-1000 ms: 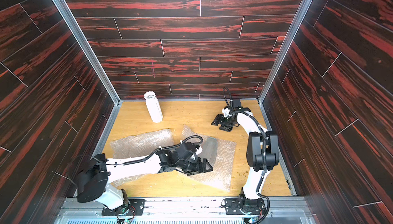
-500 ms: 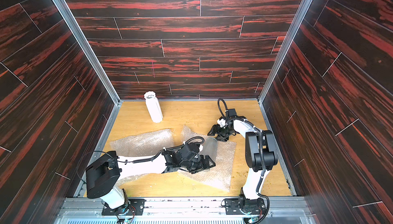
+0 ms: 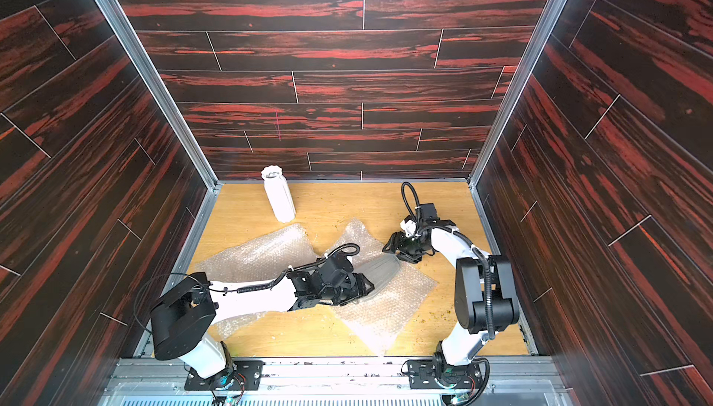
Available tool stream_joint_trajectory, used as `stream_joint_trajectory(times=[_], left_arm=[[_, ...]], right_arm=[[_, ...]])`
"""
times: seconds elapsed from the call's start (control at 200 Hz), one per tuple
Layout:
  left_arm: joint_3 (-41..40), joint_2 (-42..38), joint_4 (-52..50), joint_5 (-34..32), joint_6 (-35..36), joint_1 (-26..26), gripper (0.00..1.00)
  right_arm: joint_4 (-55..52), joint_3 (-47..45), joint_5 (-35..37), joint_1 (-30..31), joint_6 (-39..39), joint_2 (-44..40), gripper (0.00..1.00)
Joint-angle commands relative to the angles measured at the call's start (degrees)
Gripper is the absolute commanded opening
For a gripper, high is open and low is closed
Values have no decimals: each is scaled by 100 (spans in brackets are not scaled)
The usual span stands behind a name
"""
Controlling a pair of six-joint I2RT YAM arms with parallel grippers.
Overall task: Unwrap the vase from the bubble wrap
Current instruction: Pick up the vase from the bubble wrap.
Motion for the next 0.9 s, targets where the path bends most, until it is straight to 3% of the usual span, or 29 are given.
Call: stream_joint_trajectory(times=[0.0, 0.24, 0.421, 0.541, 0.596, 0.897], left_arm=[[170, 44, 918, 1, 218, 80, 54], [161, 243, 1666, 308, 231, 183, 37], [319, 217, 1479, 291, 446, 282, 24], [1057, 313, -2, 226, 988, 333, 12], [1545, 418, -1011, 89, 1249, 378, 0], [4354, 1287, -4862, -496, 2698, 635, 0]], right_arm=[[-369, -158, -310, 69, 89, -249, 64], [-381, -365, -274, 78, 150, -318, 63], [-410, -483, -313, 87, 196, -430, 62], [-420, -507, -304, 85, 216, -519, 62], [-413, -497, -301, 82, 223, -555, 62], [-183, -263, -240, -3, 336, -689, 63]])
